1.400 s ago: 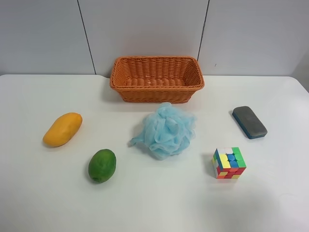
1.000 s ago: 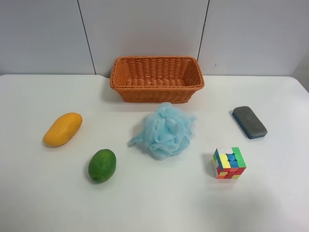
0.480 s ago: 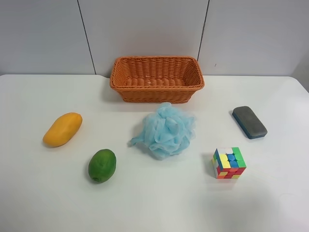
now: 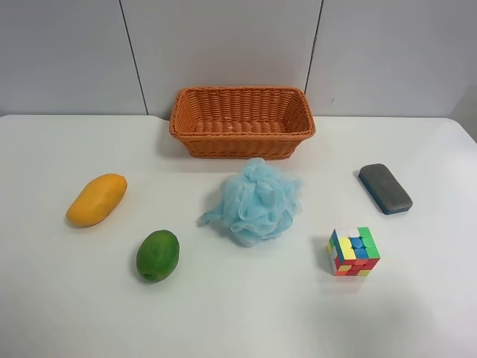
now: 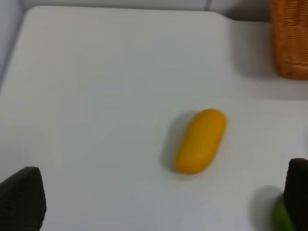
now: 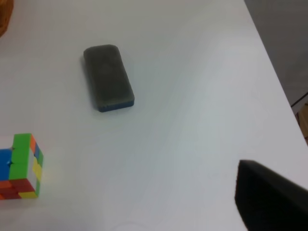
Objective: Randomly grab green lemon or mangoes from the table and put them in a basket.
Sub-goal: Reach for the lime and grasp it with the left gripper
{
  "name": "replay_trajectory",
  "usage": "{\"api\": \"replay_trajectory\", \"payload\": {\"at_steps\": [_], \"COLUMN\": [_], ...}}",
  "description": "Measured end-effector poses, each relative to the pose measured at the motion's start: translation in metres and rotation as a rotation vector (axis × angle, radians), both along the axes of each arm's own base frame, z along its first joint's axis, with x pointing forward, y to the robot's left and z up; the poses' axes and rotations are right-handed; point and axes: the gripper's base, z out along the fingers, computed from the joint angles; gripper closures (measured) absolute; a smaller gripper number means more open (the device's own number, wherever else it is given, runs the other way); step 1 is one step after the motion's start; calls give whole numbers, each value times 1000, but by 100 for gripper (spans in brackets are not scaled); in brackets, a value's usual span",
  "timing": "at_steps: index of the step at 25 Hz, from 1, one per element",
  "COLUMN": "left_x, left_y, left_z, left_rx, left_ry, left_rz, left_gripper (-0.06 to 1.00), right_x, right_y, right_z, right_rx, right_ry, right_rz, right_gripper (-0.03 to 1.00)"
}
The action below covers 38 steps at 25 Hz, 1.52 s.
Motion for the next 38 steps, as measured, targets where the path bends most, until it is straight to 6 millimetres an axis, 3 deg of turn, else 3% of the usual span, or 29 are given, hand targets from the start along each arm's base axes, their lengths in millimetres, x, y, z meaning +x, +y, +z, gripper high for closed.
{"api": "replay_trajectory", "payload": {"at_steps": [3, 8, 16, 25, 34, 38], "left_x": [34, 78, 116, 123, 122, 115], "left_y": [-5, -33, -117, -190, -225, -225], "left_z": [-2, -30, -84, -163, -215, -244], "left_rx": [-61, -87, 33, 211, 201, 127], "left_ry": [94, 253, 441, 716, 822, 814], "left_rz": [-48, -160, -376, -497, -465, -454], "left_gripper": [-5, -5, -5, -5, -5, -5], "right_x": [0, 0, 0, 0, 0, 0], "right_y": [0, 0, 0, 0, 0, 0], "right_z": [0, 0, 0, 0, 0, 0], "right_rx": [0, 0, 0, 0, 0, 0], "right_ry": [0, 0, 0, 0, 0, 0], "right_rz": [0, 0, 0, 0, 0, 0], "right_gripper": [-2, -2, -2, -2, -2, -2]}}
